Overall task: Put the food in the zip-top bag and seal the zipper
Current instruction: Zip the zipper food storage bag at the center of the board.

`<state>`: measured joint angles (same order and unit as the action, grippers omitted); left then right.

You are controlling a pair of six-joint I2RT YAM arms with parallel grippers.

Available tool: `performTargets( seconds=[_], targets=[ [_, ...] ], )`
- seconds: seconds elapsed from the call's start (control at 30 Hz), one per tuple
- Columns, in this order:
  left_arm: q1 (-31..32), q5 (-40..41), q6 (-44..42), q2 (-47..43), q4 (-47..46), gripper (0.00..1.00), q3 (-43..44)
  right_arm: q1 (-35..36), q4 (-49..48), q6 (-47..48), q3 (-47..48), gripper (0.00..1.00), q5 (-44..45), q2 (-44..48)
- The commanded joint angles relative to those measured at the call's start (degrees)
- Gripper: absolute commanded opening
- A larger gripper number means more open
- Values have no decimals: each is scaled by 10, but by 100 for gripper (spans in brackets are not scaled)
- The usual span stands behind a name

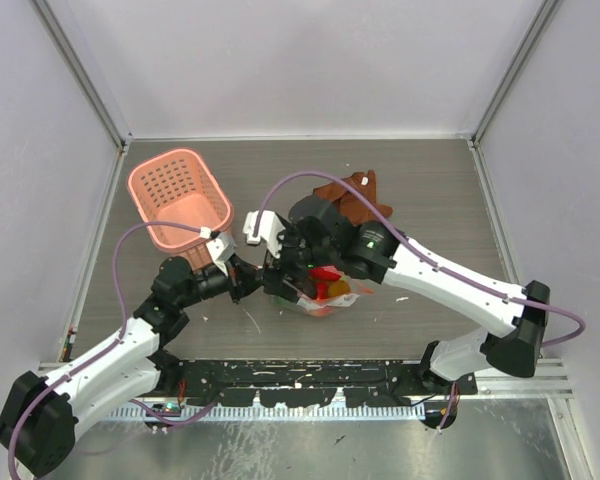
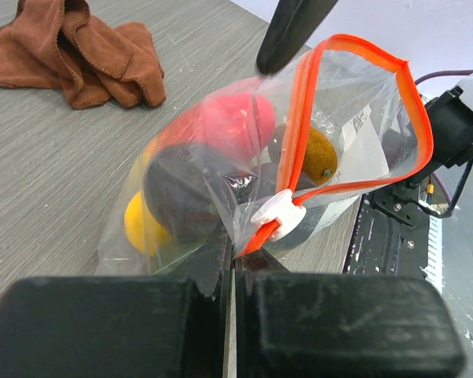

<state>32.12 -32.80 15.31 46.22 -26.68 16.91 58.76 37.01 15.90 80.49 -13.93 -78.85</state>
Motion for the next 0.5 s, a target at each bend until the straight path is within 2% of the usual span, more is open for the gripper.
performTargets(
  seconds=[0.0, 0.1, 0.23, 0.3, 0.33, 0.4, 0.47],
  targets=[
    [-1, -3, 7, -15, -24, 0, 31, 13, -26, 14, 20, 91, 48, -27],
    [0, -3, 8, -16, -23, 0, 32, 14, -25, 18, 15, 86, 78, -42],
    [0, -3, 10, -17, -22, 0, 32, 15, -21, 25, 4, 67, 88, -44],
    [0, -3, 11, -17, -22, 0, 32, 16, -21, 30, -4, 52, 92, -39],
    [-1, -3, 12, -17, -22, 0, 32, 15, -21, 31, -7, 39, 93, -35],
    [0, -3, 13, -16, -22, 0, 32, 15, -20, 35, -14, 20, 93, -28],
    [0, -4, 14, -15, -22, 0, 32, 15, -20, 38, -20, 9, 89, -19]
  ],
)
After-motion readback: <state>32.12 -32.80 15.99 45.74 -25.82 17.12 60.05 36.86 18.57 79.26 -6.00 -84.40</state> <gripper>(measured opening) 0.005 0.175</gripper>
